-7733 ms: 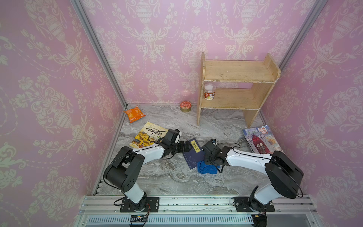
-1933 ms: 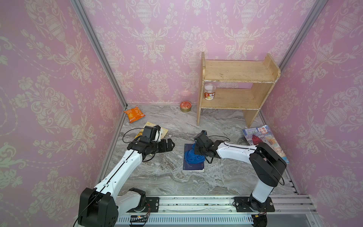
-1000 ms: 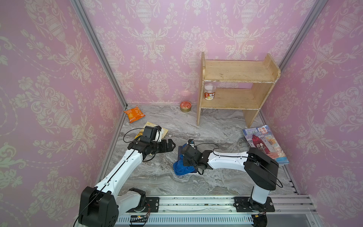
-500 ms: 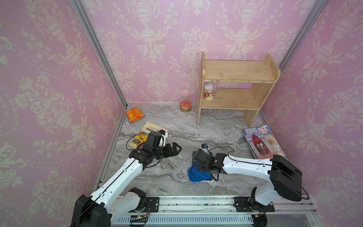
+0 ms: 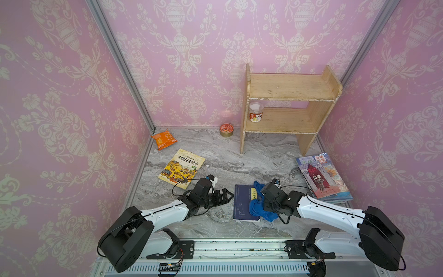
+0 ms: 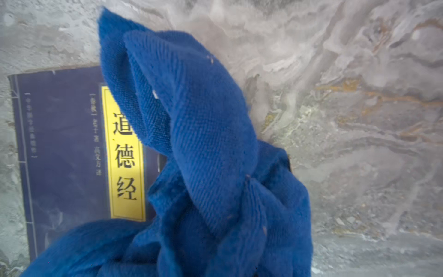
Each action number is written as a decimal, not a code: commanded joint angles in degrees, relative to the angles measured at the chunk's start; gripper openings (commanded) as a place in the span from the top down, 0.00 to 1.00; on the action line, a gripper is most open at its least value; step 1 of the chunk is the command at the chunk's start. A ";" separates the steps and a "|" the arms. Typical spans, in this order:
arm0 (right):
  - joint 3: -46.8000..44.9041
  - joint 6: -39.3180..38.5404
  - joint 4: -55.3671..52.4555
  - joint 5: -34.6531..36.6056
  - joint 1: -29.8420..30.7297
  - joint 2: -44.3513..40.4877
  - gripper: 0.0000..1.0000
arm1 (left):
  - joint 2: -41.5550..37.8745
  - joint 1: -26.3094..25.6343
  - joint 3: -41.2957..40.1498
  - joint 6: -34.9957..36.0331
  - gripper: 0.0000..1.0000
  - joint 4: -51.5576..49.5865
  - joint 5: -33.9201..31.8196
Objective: Wipe the cover of the book
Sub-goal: Pick up the book from the center of the board.
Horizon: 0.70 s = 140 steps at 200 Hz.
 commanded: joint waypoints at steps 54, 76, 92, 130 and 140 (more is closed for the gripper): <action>-6.72 4.14 13.96 -9.54 -0.08 10.08 1.00 | 23.70 -5.37 4.71 -16.21 0.01 25.36 12.63; -7.11 4.04 15.70 -10.43 -0.29 11.83 1.00 | 24.90 -5.73 6.49 -20.35 0.01 33.65 16.49; -7.24 3.37 16.44 -10.92 -0.70 12.45 1.00 | 23.51 -5.81 8.98 -19.75 0.01 34.80 19.41; -8.04 1.01 14.94 -11.00 -4.19 10.65 1.00 | 18.02 -5.48 13.24 -13.85 0.18 22.94 22.79; -8.55 0.30 14.94 -11.04 -5.17 9.70 1.00 | 15.84 -5.12 13.41 -10.25 0.21 16.03 21.47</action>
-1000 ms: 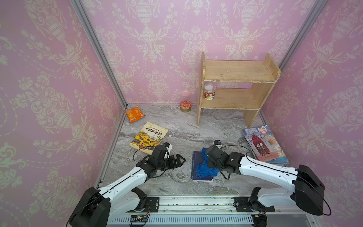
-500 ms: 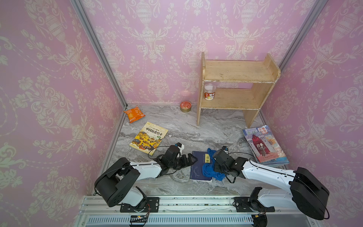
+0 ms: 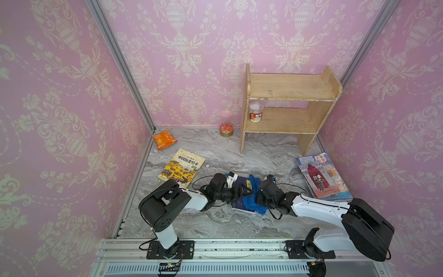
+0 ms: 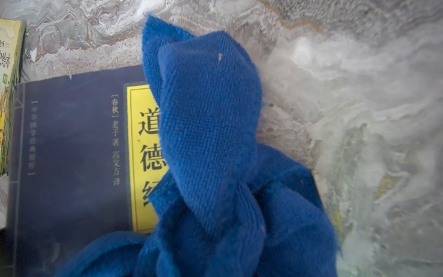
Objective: Wipe the cover of the book
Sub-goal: Pick up the book from the center of the board.
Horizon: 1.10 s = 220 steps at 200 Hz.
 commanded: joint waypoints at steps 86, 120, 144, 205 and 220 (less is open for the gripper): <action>-4.49 -4.16 -8.86 -5.57 -3.68 1.45 1.00 | -9.29 10.04 0.24 15.04 0.53 -26.09 1.71; -3.29 -5.11 -11.35 -4.69 -3.75 -0.90 1.00 | -10.62 12.13 2.33 19.34 0.69 -33.16 1.38; 1.48 -7.85 -17.64 -1.97 -3.73 -4.67 1.00 | -11.12 12.35 3.00 19.98 0.68 -35.19 0.91; 18.16 -13.42 -22.14 -3.66 -3.53 -5.50 1.00 | -14.21 12.53 -0.46 19.02 0.77 -34.08 -1.16; 21.64 -13.71 -21.47 -4.55 -3.03 -2.31 1.00 | -14.26 12.53 -1.45 18.47 0.81 -32.43 -1.44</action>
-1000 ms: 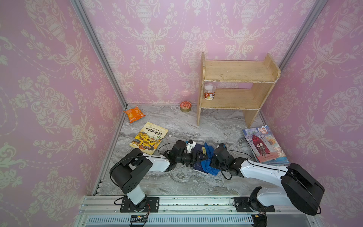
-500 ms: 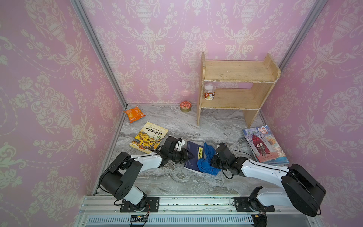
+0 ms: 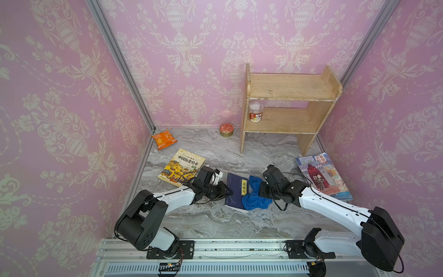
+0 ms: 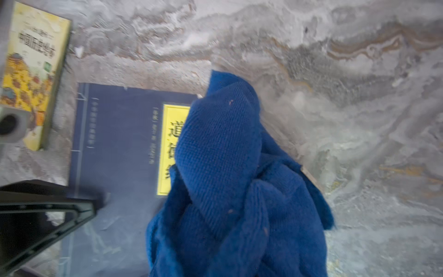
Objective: Wipe the cover of the book
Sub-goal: Pick up the book from the center of the board, then wipe the dirt from the cover of the book.
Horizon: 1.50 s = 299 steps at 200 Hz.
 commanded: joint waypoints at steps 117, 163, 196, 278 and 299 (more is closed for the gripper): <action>5.07 5.74 7.75 -1.83 18.16 25.47 1.00 | -0.24 0.07 -10.28 -4.38 1.00 18.45 -5.45; -2.37 11.08 9.31 -1.99 23.65 22.33 1.00 | 1.29 0.07 -11.13 -4.75 1.00 21.76 -6.04; 1.80 10.90 13.89 -3.91 24.87 25.34 1.00 | 3.69 -0.88 -10.77 -5.97 1.00 25.27 -5.82; -10.64 13.33 13.72 -5.20 20.27 17.61 1.00 | 5.74 -1.08 -11.95 -6.65 1.00 27.74 -4.91; -15.26 12.62 8.18 -3.10 18.47 11.22 1.00 | 5.66 -1.07 -10.97 -6.27 1.00 27.04 -4.08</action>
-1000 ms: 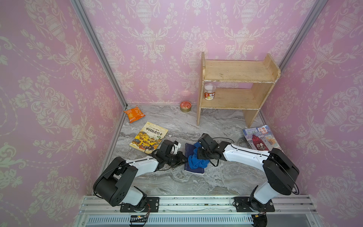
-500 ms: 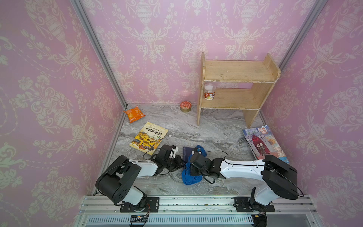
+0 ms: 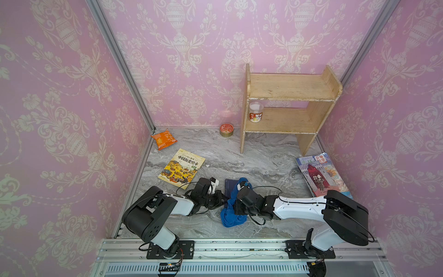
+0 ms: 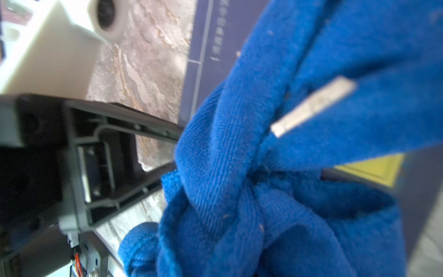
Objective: Wipe the cover of the book
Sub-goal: Wipe the dirt from the cover of the book.
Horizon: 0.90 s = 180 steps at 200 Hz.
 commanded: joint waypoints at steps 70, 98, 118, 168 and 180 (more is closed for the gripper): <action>3.18 -7.31 -20.05 2.38 -8.14 2.07 1.00 | 1.16 -0.92 3.56 -0.83 1.00 3.32 2.90; 7.91 -9.73 -15.32 -5.85 -18.60 9.04 1.00 | 1.47 -2.49 3.71 -1.24 1.00 3.84 3.43; 12.85 -12.25 -15.15 -10.32 -24.36 14.03 1.00 | 1.92 -3.80 3.58 -0.68 1.00 3.92 3.52; 24.40 -13.70 -16.06 -14.52 -23.91 22.58 1.00 | 4.16 -4.40 1.84 -2.54 1.00 8.20 3.50; 26.16 -13.39 -15.86 -13.44 -21.01 23.24 1.00 | 4.91 -4.47 1.81 -2.63 1.00 8.76 3.45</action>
